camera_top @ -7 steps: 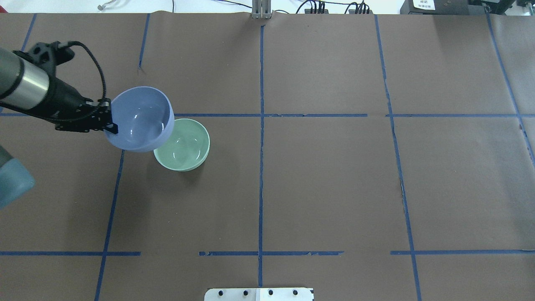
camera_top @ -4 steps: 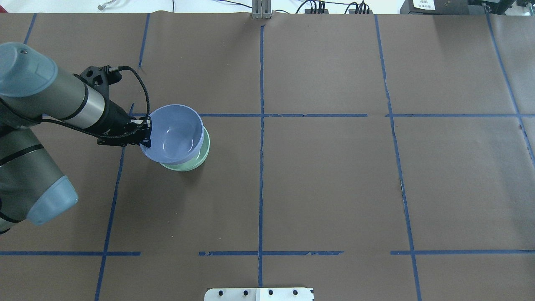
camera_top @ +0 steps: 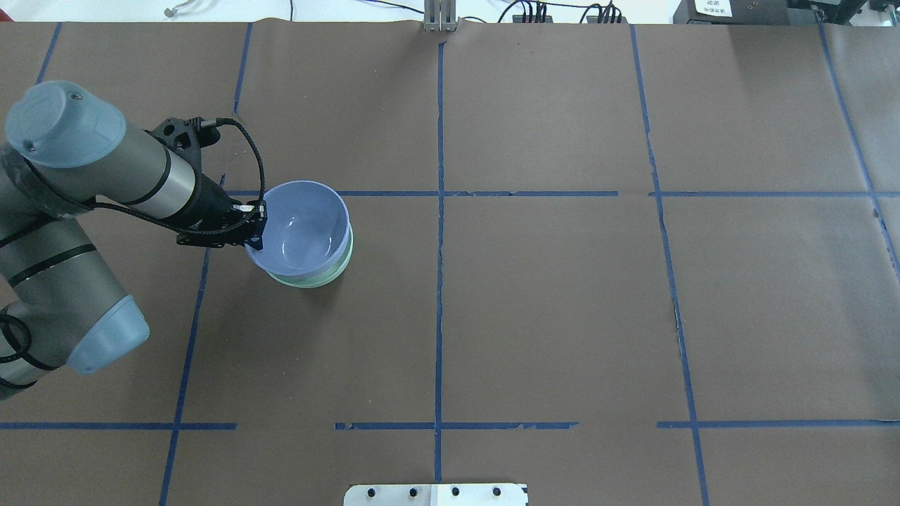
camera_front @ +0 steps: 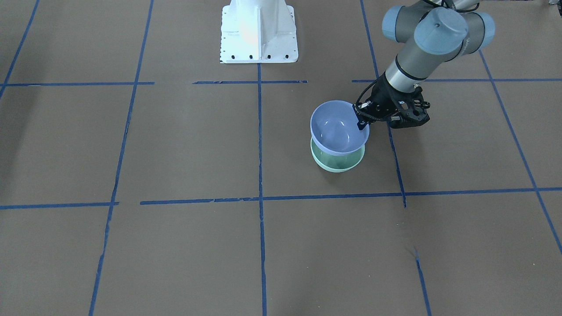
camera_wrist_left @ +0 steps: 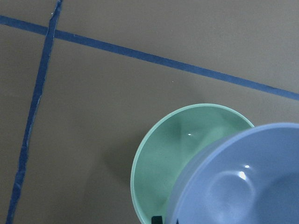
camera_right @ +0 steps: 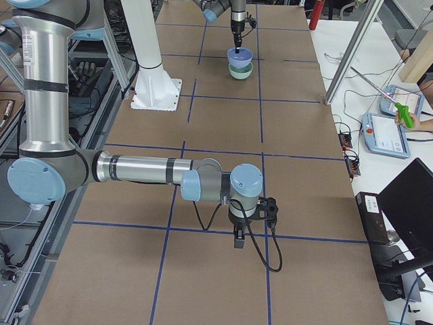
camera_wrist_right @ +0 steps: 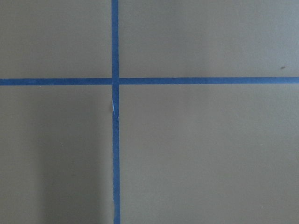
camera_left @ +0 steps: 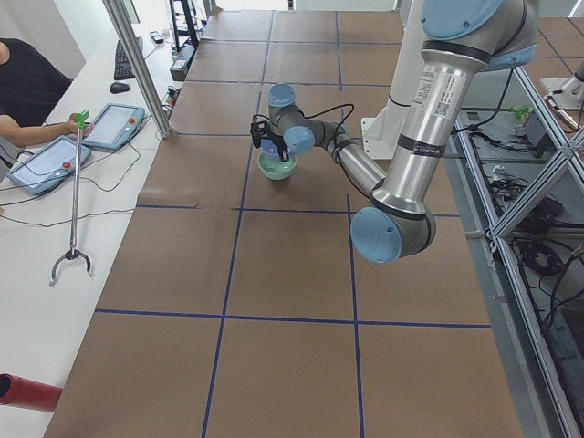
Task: Stack blue bowl on green bowl
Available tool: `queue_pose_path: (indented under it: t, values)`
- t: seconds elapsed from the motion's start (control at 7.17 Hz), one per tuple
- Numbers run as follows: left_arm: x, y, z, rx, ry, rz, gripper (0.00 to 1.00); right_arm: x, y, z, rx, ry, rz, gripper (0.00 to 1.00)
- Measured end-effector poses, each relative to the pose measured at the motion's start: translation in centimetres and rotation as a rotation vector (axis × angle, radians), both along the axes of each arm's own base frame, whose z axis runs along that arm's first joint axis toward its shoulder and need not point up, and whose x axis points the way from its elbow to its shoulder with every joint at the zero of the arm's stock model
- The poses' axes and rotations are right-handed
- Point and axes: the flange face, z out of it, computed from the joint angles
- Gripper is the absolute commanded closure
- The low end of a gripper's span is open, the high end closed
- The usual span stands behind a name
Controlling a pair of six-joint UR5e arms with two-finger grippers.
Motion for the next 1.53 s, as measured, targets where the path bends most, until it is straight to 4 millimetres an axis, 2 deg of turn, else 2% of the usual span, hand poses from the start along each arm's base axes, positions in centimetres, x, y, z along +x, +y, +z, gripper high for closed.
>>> queue_pose_path:
  t: [0.28,0.42,0.98,1.26,1.4,1.53]
  values:
    - [0.1,-0.3,0.4,0.003,-0.003,0.0,1.0,0.0,0.0,0.0,0.0,0.0,0.0,0.0]
    - [0.0,-0.5,0.6,0.001,-0.005,-0.003,0.01,0.0,0.0,0.0,0.0,0.0,0.0,0.0]
    - [0.2,-1.0,1.3,0.003,-0.003,-0.008,0.0,0.0,0.0,0.0,-0.001,0.0,0.0,0.0]
    - [-0.1,-1.2,0.9,0.035,-0.003,-0.022,0.0,0.0,0.0,0.0,0.0,0.001,0.0,0.0]
    - [-1.5,-2.1,0.5,0.103,-0.014,-0.031,0.0,0.0,0.0,0.0,-0.001,0.0,0.0,0.0]
    - [-4.4,-3.9,0.5,0.204,-0.037,-0.025,0.0,0.0,0.0,0.0,0.0,0.0,0.0,0.0]
